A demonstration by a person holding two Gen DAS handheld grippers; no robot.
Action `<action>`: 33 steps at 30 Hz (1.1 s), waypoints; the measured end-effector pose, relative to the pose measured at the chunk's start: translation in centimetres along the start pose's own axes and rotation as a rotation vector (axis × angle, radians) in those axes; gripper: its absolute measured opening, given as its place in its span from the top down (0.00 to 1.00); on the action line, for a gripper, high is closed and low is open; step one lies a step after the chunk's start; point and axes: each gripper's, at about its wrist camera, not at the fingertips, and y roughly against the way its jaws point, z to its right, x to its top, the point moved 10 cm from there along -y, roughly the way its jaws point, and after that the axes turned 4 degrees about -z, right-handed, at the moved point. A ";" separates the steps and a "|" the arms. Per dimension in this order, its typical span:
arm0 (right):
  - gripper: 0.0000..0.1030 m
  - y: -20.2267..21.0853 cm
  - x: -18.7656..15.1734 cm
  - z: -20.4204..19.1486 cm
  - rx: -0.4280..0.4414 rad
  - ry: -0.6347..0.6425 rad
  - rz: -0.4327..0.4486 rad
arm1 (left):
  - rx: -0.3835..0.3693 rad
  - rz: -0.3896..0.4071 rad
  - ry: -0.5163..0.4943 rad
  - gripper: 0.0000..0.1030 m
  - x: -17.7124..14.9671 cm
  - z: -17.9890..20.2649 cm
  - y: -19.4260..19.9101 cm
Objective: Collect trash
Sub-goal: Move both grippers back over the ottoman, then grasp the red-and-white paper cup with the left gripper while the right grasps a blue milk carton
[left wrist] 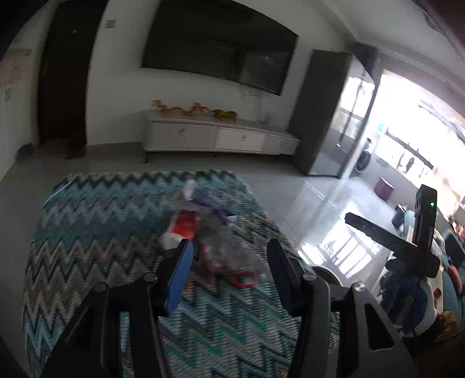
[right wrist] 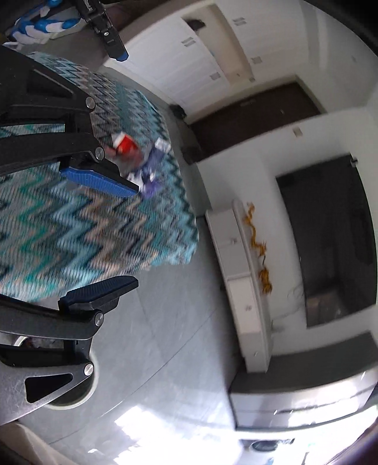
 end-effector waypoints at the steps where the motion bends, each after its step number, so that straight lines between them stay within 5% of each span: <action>1: 0.45 -0.5 0.2 -1.0 0.014 0.019 -0.007 | 0.019 0.001 0.021 0.50 -0.2 -1.5 0.3; 7: 0.43 -3.4 0.9 -5.9 0.088 0.128 -0.050 | 0.062 -0.005 0.086 0.50 -0.7 -6.4 -0.1; 10: 0.41 -5.7 1.0 -7.4 0.116 0.162 -0.078 | 0.080 -0.022 0.093 0.33 -0.3 -7.4 -1.8; 27: 0.40 -20.6 0.8 -12.3 0.228 0.315 -0.240 | 0.052 -0.263 -0.107 0.33 0.3 -6.3 -18.9; 33: 0.39 -24.7 0.5 -13.2 0.232 0.359 -0.304 | 0.053 -0.306 -0.086 0.33 0.1 -7.5 -22.3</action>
